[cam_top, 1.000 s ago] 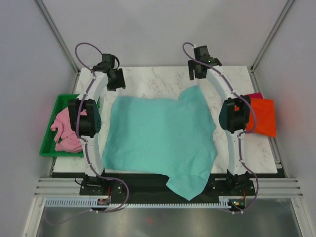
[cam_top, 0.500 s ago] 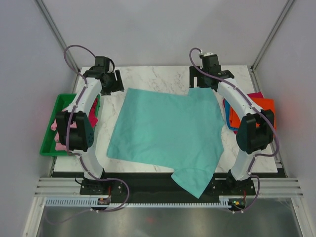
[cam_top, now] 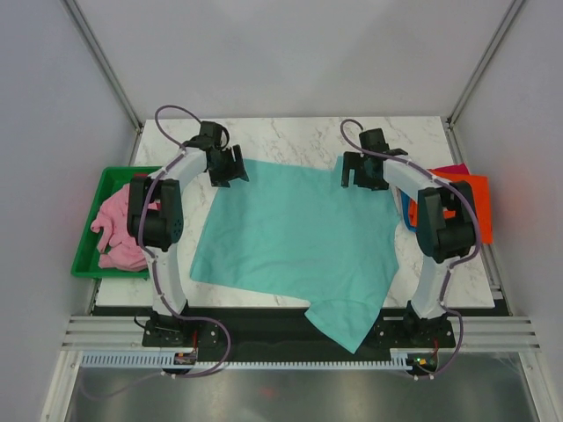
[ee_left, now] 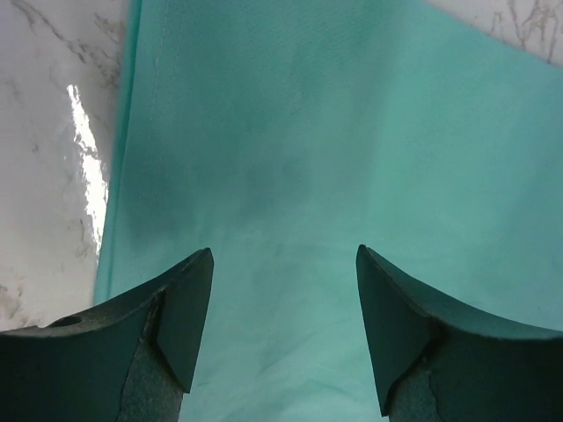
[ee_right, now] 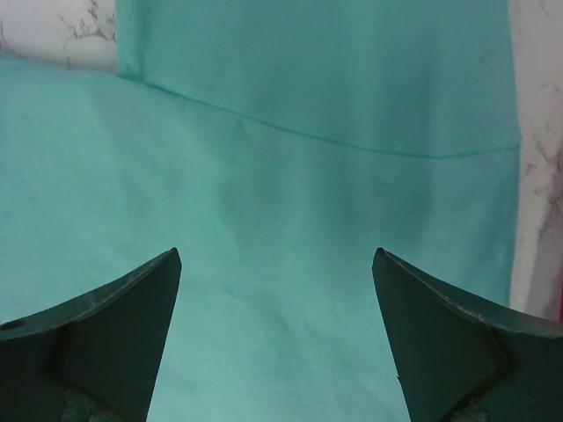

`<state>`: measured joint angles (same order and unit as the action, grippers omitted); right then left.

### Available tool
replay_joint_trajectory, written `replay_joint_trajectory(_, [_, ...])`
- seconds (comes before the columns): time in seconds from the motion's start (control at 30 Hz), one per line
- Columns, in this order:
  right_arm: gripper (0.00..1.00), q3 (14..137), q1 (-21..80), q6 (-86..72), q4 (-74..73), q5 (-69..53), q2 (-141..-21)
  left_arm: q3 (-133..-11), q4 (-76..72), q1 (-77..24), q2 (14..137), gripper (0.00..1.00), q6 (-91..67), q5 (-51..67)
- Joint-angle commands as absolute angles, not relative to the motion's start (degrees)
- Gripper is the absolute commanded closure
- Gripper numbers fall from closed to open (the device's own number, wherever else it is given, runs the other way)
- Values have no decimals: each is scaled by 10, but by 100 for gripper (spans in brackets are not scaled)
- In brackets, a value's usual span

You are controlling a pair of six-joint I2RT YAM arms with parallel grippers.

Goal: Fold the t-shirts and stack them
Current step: Flatten the tshirt out

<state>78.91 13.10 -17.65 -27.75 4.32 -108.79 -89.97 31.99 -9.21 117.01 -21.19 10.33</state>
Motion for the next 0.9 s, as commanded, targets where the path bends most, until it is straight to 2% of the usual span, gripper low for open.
replay_joint_trajectory(0.0, [2, 845, 130, -176, -257, 39, -1160, -940, 294, -87, 1208, 27, -250, 134])
replay_joint_trajectory(0.23, [2, 958, 128, -165, -278, 33, -1281, -971, 299, -76, 1259, 29, -279, 111])
replay_joint_trajectory(0.6, [2, 1273, 124, -129, -316, 33, -1484, -1051, 299, -43, 1324, 32, -296, 101])
replay_joint_trajectory(0.73, [2, 1334, 124, -127, -311, 26, -1506, -1105, 303, -38, 1348, 32, -283, 108])
replay_joint_trajectory(0.87, [2, 1309, 124, -128, -280, 6, -1464, -1138, 322, -35, 1334, 32, -279, 112])
